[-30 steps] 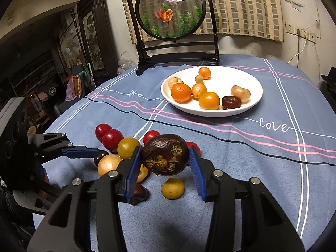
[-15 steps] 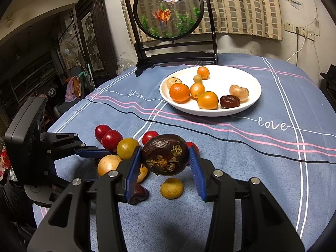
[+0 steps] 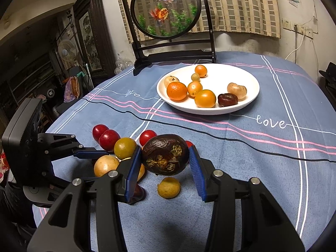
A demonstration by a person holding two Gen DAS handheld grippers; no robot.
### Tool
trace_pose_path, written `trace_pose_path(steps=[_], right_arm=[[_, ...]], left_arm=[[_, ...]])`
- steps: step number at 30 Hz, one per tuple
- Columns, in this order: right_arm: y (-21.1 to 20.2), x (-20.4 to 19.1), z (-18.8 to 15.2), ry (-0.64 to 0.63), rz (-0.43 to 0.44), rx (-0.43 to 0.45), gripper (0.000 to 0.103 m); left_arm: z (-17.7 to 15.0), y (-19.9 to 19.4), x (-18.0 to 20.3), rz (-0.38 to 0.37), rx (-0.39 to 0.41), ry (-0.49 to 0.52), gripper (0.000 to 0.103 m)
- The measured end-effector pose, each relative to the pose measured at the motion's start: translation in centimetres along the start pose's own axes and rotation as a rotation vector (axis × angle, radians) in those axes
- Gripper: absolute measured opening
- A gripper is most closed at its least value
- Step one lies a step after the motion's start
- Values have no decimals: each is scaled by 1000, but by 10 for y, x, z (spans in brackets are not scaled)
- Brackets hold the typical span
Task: Organize fruits
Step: 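Carry both fruits onto the white plate and open both grippers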
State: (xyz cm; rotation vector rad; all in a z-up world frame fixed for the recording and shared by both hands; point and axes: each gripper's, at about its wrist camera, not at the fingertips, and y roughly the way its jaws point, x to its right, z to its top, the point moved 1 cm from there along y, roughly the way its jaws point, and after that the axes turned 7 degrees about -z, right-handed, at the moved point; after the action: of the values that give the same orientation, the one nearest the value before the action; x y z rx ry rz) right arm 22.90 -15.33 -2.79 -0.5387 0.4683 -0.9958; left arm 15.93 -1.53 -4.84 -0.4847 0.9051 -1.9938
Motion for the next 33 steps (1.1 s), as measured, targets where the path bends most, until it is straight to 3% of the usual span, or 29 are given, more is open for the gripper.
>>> trace_pose_path(steps=[7,15,20,24,29,33], right_arm=[[-1,1,-1,-2,2,10,46],[-3,12,3,47,44,44,46],[-2,29,15,122,20,85,46],[8,46,38,148,-68,150,46],[40,64,67,186,-109,190,46],[72,72,83,183,-124,156,46]], left_arm=[[0,-10,-4,-20,46,-52,45],[16,-24,-32,-79,117,-237,45],[60,-29,-55,-54,146,-276,45],[102,-18,-80,-43,173,-331,45],[157,26,-115,0,150,-387,45],[183,70,-133,49,103,-412,45]])
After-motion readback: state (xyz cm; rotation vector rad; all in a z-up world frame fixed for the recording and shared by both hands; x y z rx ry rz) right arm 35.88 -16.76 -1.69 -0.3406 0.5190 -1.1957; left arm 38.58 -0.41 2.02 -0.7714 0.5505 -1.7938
